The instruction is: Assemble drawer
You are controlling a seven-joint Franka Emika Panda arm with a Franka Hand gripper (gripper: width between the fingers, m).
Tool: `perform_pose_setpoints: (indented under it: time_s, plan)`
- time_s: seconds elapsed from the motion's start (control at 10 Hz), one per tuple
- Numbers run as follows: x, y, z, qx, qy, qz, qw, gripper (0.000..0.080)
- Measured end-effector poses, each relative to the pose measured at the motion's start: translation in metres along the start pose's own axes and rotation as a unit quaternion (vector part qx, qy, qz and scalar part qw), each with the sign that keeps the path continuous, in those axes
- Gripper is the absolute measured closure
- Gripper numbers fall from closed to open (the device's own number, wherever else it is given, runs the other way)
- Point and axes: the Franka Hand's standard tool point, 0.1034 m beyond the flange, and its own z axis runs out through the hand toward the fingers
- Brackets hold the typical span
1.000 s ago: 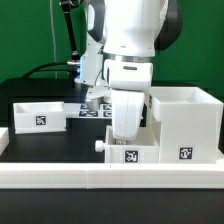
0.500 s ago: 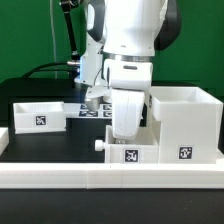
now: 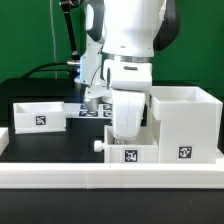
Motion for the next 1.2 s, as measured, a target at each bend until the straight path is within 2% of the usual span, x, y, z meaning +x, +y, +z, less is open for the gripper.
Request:
perform_pose_setpoints:
  time_s: [0.1, 0.4, 0.7, 0.9, 1.2]
  plan:
    - [-0.0035, -0.0008, 0.0002, 0.010, -0.003, 0.003, 1.000, 0.0755]
    - [-0.0028, -0.0007, 0.0002, 0.010, -0.004, 0.001, 1.000, 0.0755]
    - [0.0059, -0.0001, -0.0032, 0.008, -0.002, -0.007, 1.000, 0.0755]
    - [0.0033, -0.0002, -0.0075, 0.006, -0.002, -0.004, 1.000, 0.0755]
    - [0.0029, -0.0016, -0.0052, 0.008, -0.002, -0.004, 1.000, 0.0755]
